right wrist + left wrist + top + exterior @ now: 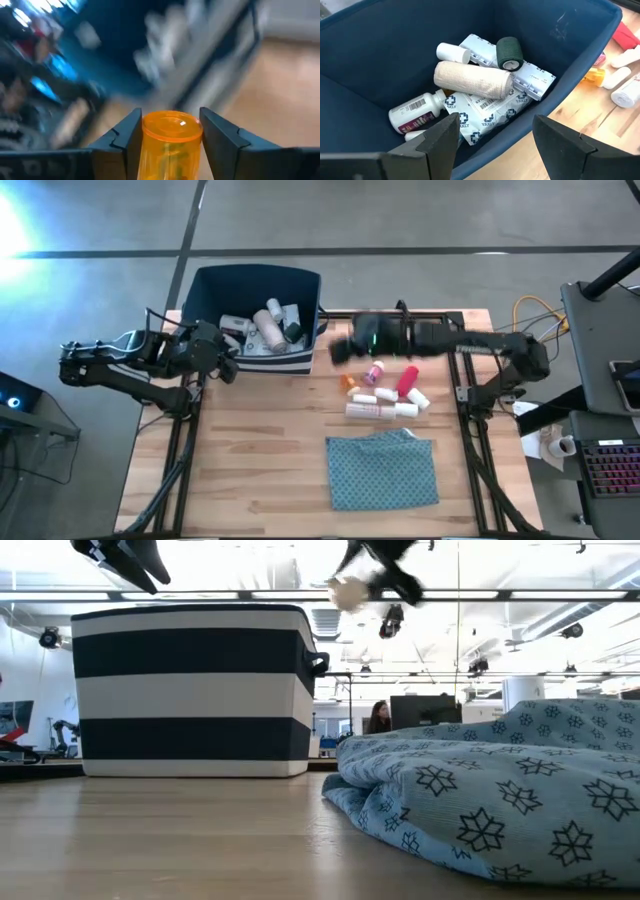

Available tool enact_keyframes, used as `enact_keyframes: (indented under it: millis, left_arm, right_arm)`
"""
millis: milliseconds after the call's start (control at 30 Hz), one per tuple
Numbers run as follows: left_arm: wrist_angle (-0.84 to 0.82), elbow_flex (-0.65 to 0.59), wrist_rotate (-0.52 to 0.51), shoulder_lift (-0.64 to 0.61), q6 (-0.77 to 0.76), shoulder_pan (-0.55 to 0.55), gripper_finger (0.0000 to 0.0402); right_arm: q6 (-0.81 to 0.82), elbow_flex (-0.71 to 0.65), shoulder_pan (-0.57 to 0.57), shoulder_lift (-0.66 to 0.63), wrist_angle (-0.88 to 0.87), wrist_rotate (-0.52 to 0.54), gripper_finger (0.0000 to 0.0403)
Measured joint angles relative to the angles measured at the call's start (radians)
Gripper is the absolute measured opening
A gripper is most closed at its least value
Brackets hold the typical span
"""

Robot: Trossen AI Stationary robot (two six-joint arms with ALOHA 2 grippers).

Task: Pick & place medical supplies in basket/bin
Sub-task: Put the orange pill bottle into the blue bin

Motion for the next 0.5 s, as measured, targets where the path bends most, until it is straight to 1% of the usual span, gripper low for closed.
enact_keyframes:
  millis: [100,133,200,300,367,433,500]
  left_arm:
    - [0.0,0.0,0.0,0.001,0.0,0.0,0.023]
    - [0.001,0.0,0.0,0.001,0.0,0.0,0.023]
    - [0.001,0.0,0.0,0.002,0.0,0.0,0.023]
    - [0.012,0.0,-0.005,0.002,0.0,0.0,0.023]
    - [0.022,0.0,-0.007,0.002,0.0,0.0,0.023]
    - [0.026,0.0,-0.007,0.002,0.0,0.0,0.023]
    - [0.026,0.0,-0.007,0.002,-0.001,0.0,0.023]
  right_arm:
    - [-0.117,0.147,-0.098,0.082,0.085,-0.03,0.0152]
    - [-0.15,0.201,-0.128,0.122,0.087,-0.042,0.0152]
    - [-0.207,0.323,-0.185,0.217,0.085,-0.115,0.0155]
    - [-0.238,0.508,-0.246,0.379,0.081,-0.262,0.0191]
    - [-0.272,0.629,-0.269,0.482,0.068,-0.326,0.0219]
    - [-0.292,0.753,-0.28,0.577,0.007,-0.353,0.0246]
    - [-0.299,0.866,-0.285,0.652,-0.094,-0.356,0.0271]
